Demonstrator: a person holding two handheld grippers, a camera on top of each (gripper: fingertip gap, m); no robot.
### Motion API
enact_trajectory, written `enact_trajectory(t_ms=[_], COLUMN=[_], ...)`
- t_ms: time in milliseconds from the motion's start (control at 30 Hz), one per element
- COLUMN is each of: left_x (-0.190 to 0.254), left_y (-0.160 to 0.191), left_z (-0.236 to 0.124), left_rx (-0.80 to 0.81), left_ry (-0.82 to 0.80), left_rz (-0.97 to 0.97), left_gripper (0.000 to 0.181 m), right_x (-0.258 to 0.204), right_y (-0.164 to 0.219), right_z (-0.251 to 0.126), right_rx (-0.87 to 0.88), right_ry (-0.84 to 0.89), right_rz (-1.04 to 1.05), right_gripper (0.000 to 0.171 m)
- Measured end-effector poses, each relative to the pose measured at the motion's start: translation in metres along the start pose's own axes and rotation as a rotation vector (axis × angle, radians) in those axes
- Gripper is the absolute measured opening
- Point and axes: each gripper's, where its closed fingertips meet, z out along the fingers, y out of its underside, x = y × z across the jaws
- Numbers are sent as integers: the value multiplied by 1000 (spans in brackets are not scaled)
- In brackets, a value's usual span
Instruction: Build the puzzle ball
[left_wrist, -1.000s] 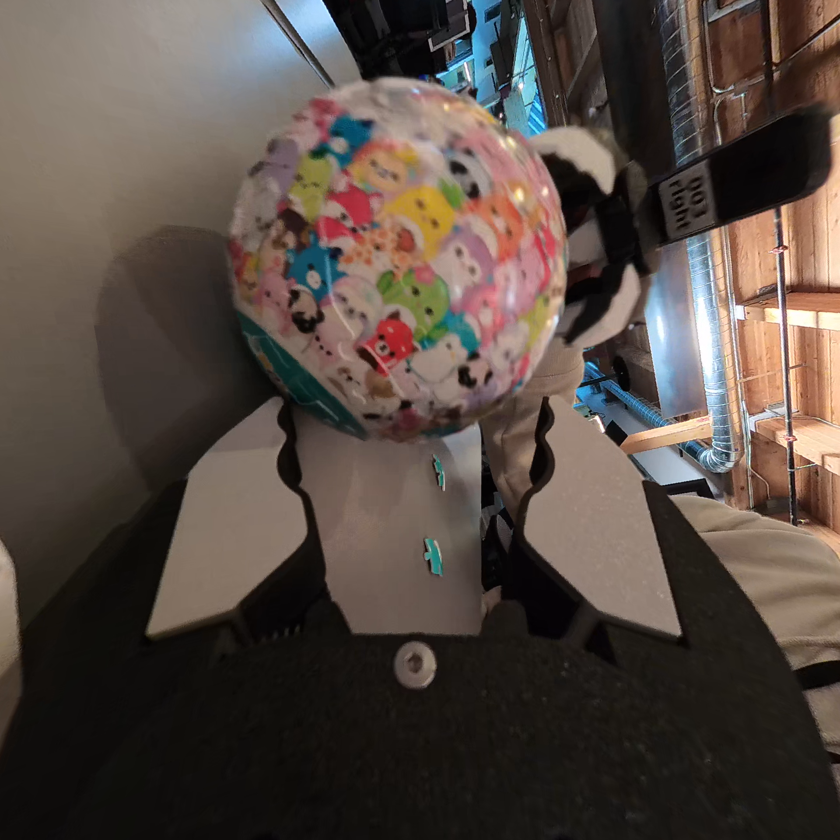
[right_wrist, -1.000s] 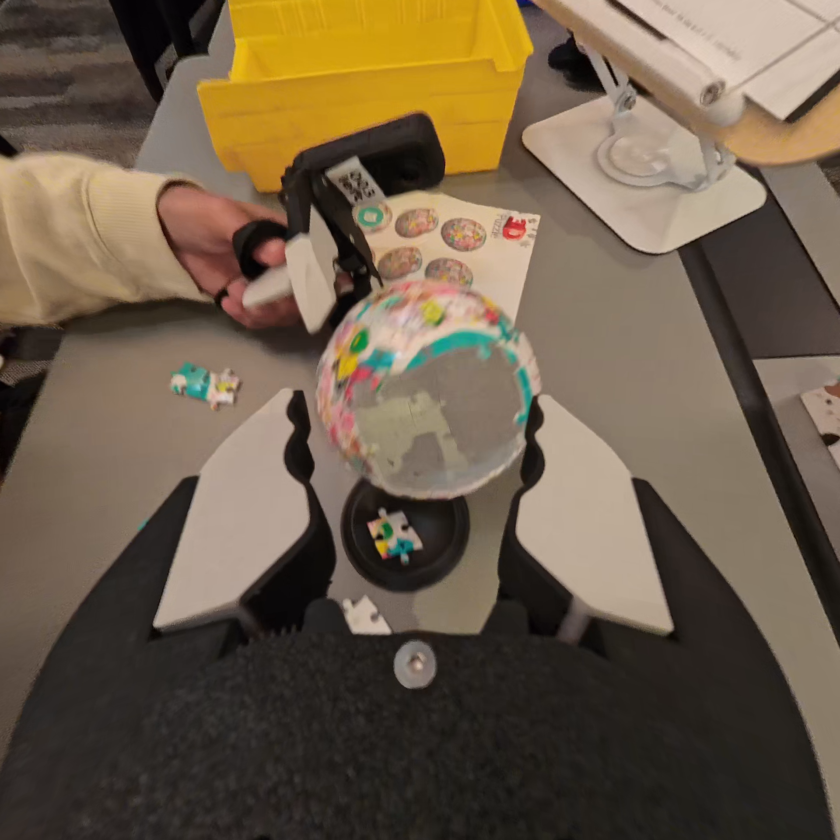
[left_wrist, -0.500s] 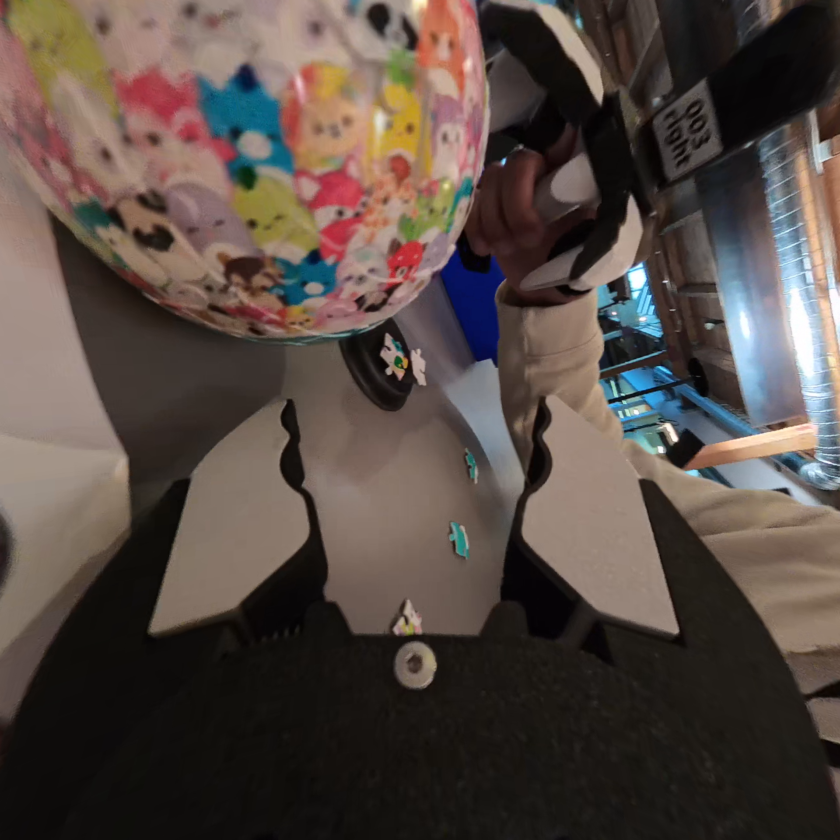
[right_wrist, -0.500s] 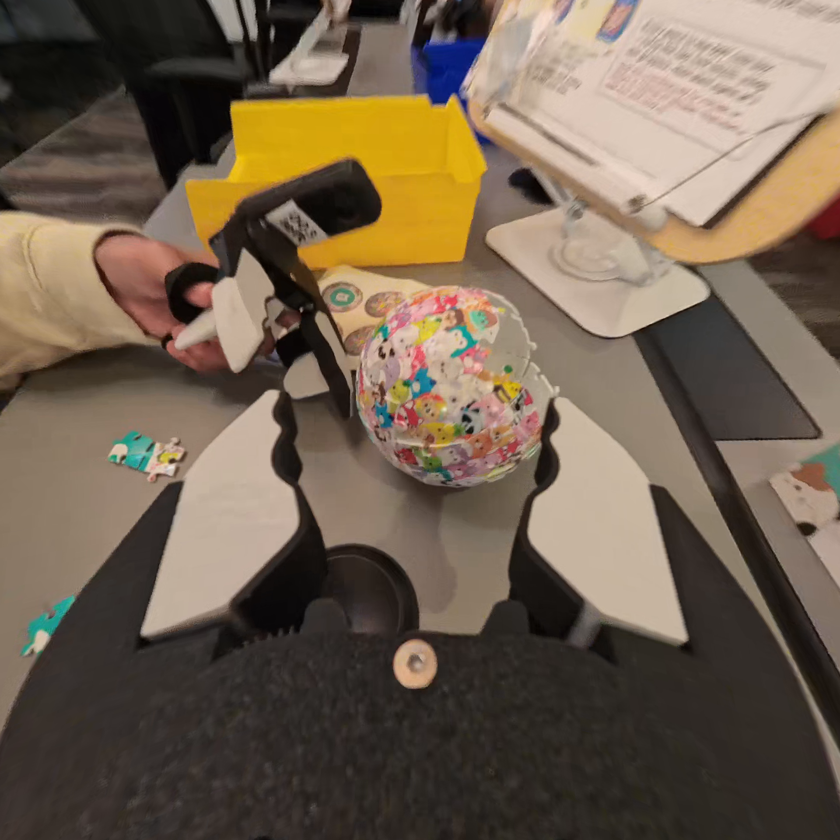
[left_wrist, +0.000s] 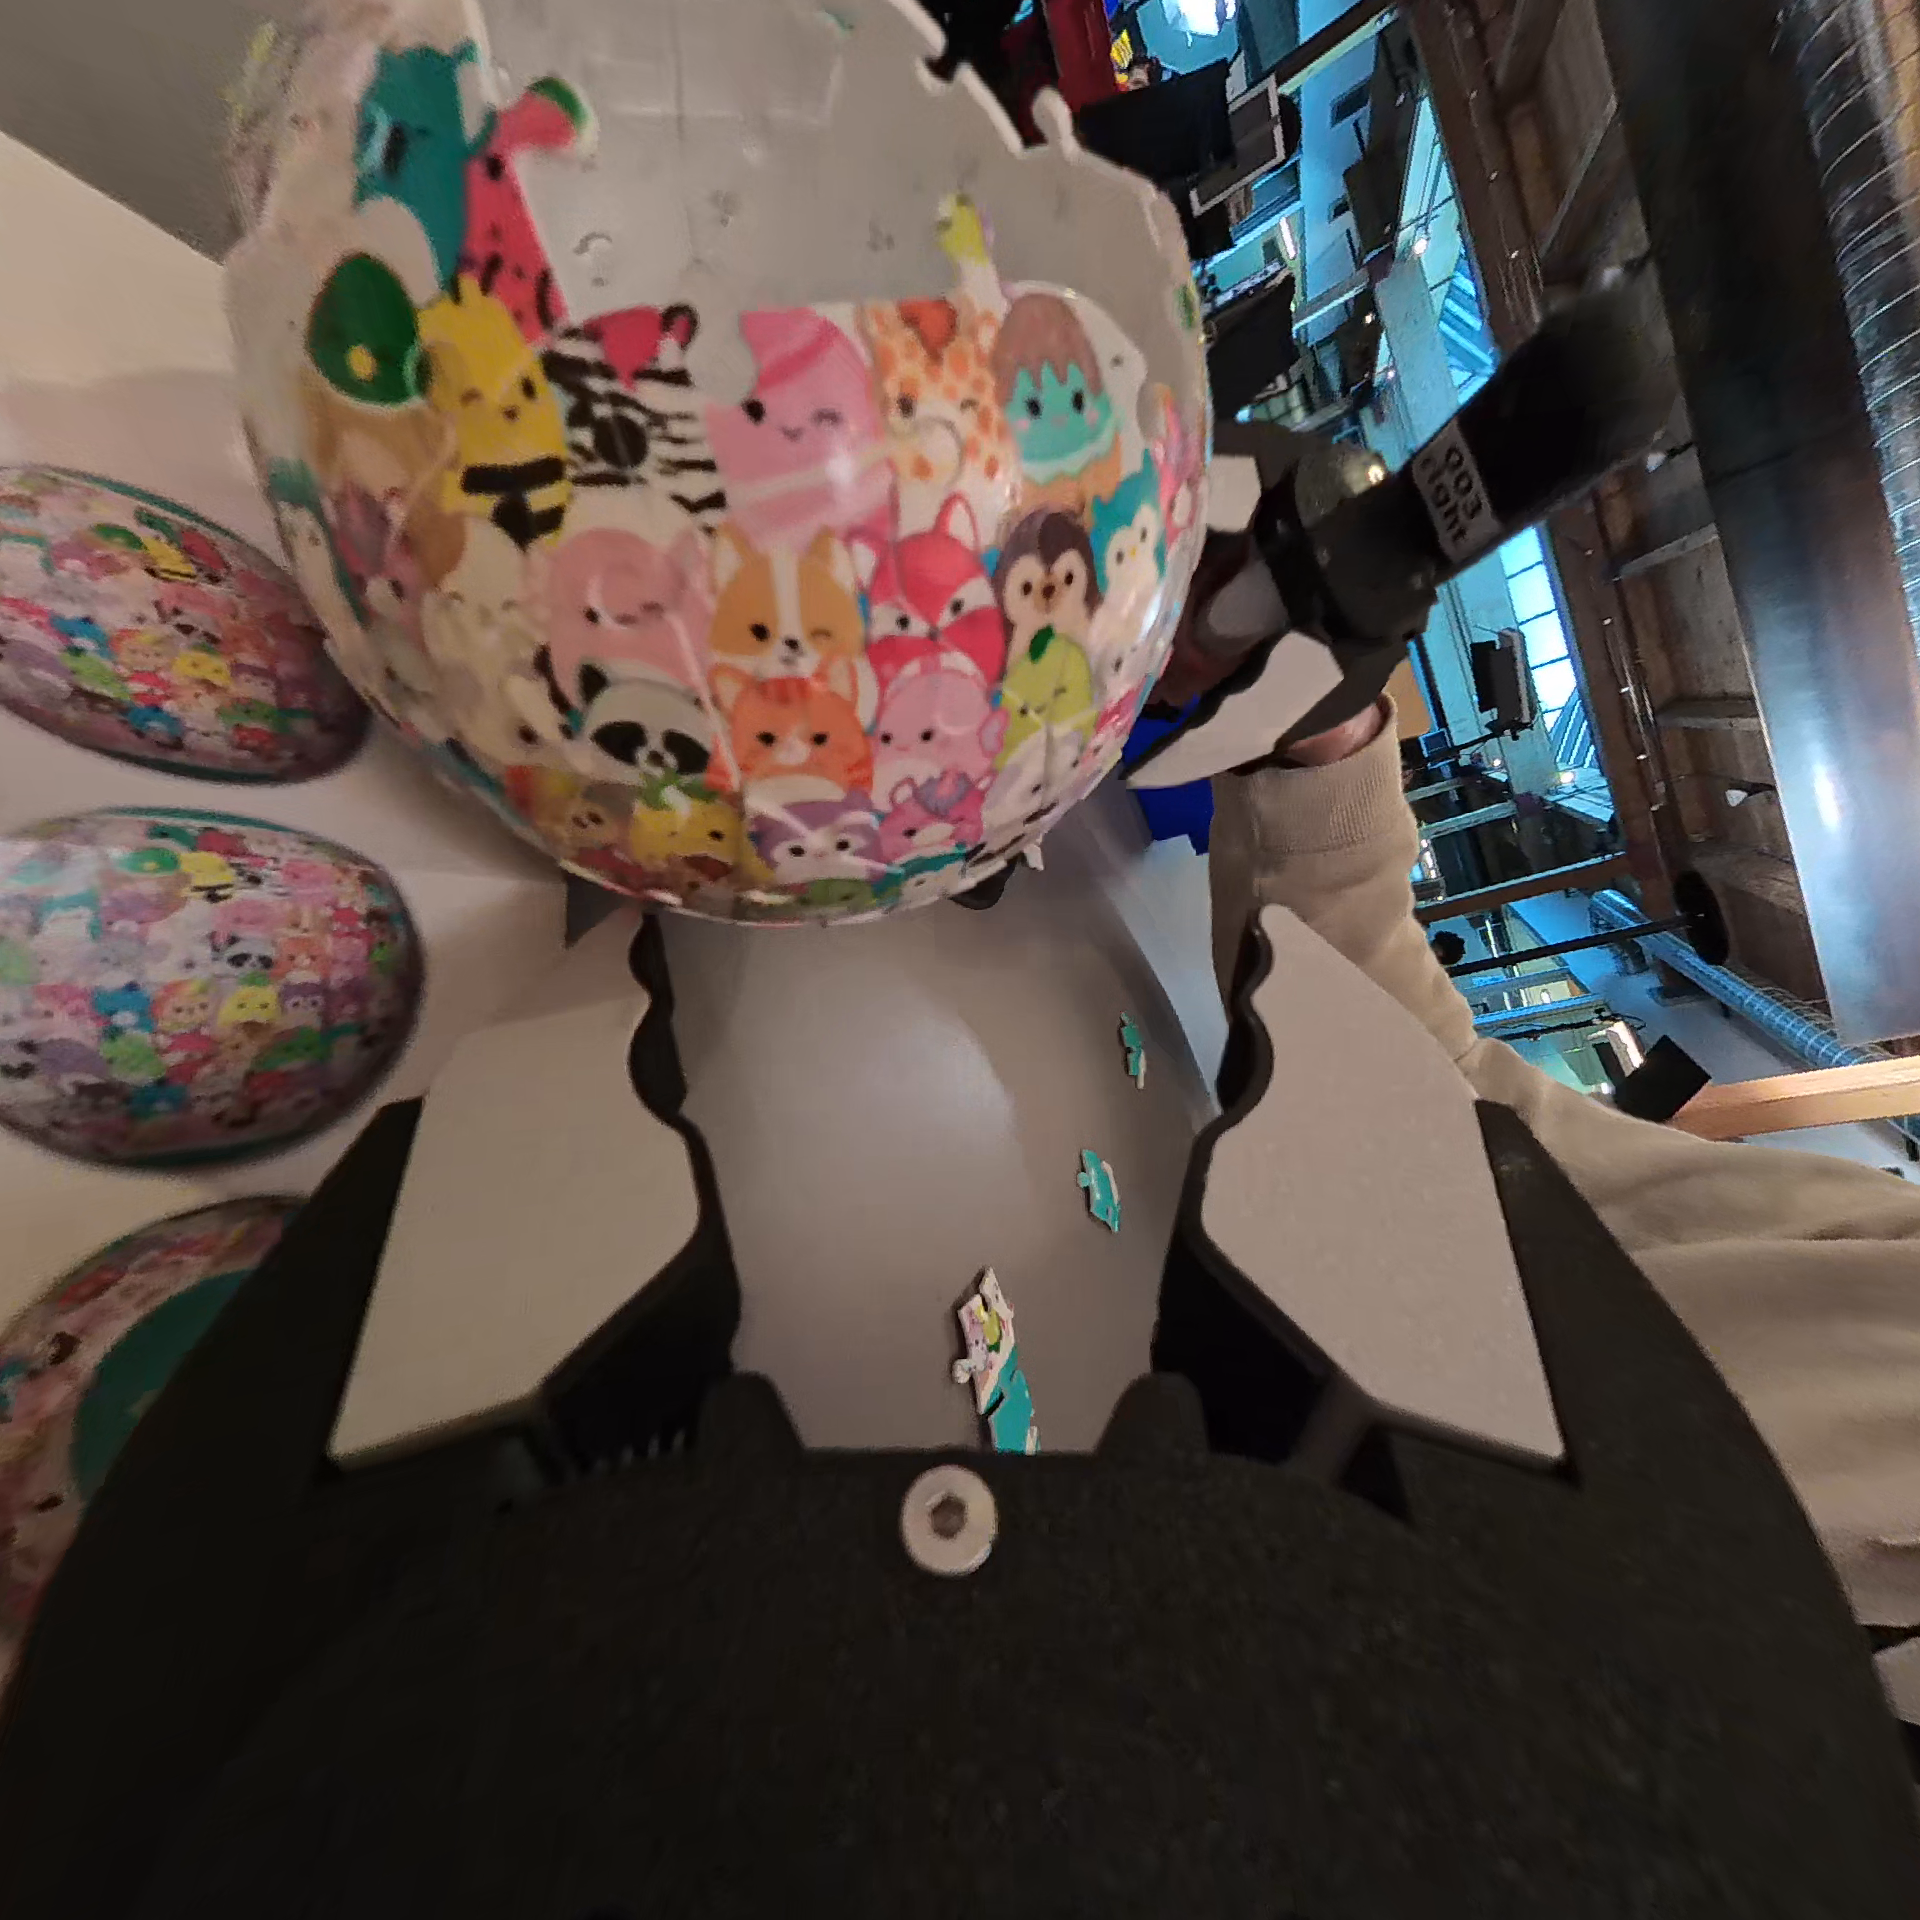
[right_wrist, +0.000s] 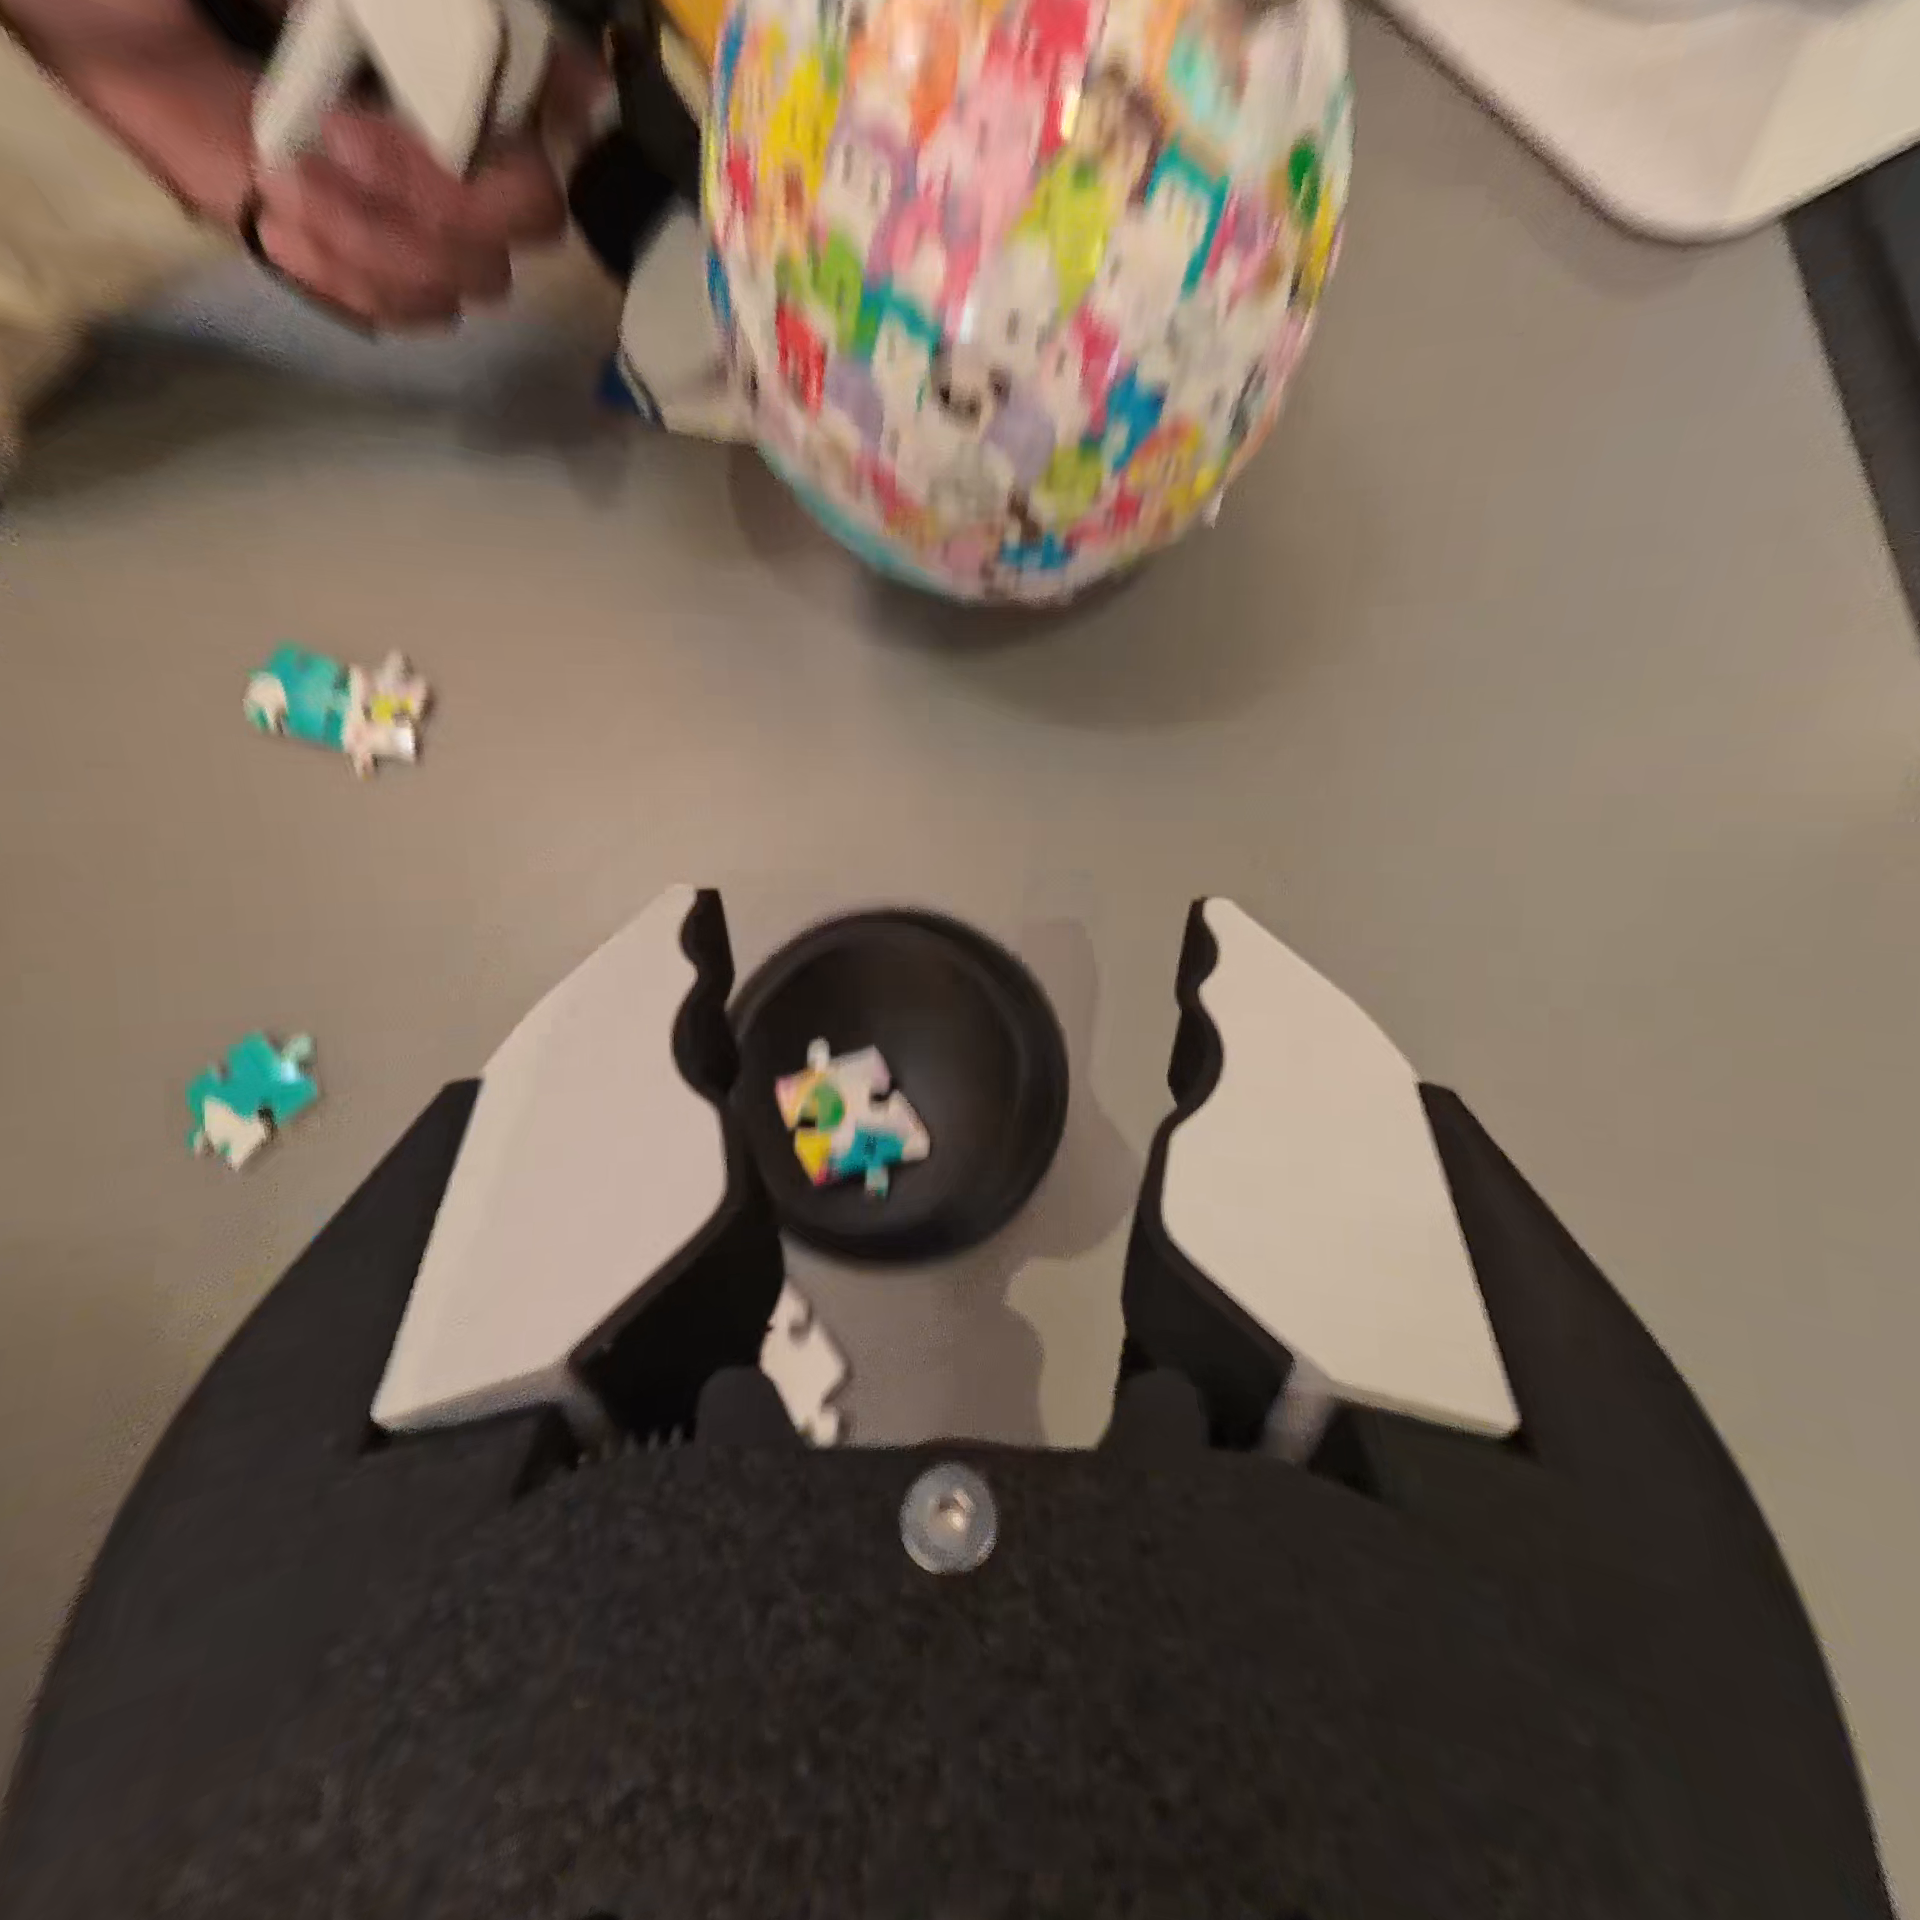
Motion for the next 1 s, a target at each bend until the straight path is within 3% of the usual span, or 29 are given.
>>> enact_trajectory(t_ms=[167, 267, 500, 700, 900, 1000], left_x=[0, -1, -2, 2, 5, 9], left_y=[1, 1, 8, 13, 15, 13], left_z=[4, 6, 14, 22, 23, 22], left_rx=[-16, -15, -35, -54, -59, -49], left_ry=[-6, -10, -7, 9, 25, 42], left_rz=[9, 5, 2, 5, 2, 11], left_gripper=[101, 101, 101, 101, 101, 100], right_x=[-19, -26, -22, -20, -18, -31], right_y=[61, 60, 68, 66, 86, 131], right_z=[-15, -12, 15, 21, -28, -53], right_rx=[-125, -94, -248, -282, -339, -383], right_ry=[7, -39, -37, -18, 138, 163], right_rz=[-54, -63, -166, -186, -123, -2], right_gripper=[56, 43, 39, 29, 28, 29])
